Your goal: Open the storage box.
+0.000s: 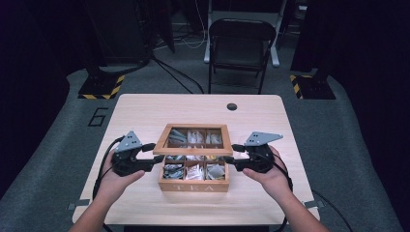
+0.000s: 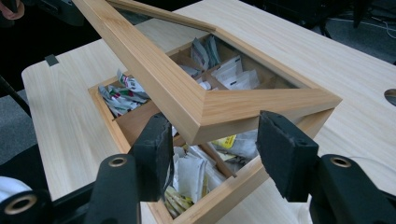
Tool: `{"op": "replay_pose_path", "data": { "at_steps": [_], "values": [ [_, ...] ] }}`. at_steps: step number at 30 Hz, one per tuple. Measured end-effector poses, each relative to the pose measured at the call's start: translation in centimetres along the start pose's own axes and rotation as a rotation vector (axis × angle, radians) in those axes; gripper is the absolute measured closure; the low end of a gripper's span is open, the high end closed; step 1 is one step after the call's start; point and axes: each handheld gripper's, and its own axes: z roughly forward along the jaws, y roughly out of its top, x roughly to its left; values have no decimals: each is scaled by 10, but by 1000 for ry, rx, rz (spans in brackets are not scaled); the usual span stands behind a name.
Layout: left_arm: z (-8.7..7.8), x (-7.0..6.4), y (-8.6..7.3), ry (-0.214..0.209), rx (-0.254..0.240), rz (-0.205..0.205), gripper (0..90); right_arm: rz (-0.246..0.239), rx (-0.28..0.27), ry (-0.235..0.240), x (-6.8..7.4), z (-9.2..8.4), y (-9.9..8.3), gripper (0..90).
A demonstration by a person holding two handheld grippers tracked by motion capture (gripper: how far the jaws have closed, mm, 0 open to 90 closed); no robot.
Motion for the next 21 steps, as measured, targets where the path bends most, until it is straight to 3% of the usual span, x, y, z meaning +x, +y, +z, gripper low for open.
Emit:
{"op": "replay_pose_path", "data": {
  "at_steps": [10,21],
  "values": [
    [-1,8,14,-2,-35,10,447,15,-22,12,-9,-2,15,455],
    [0,17,23,5,-58,15,485,-12,-21,13,-16,-4,30,470]
  ]
}}
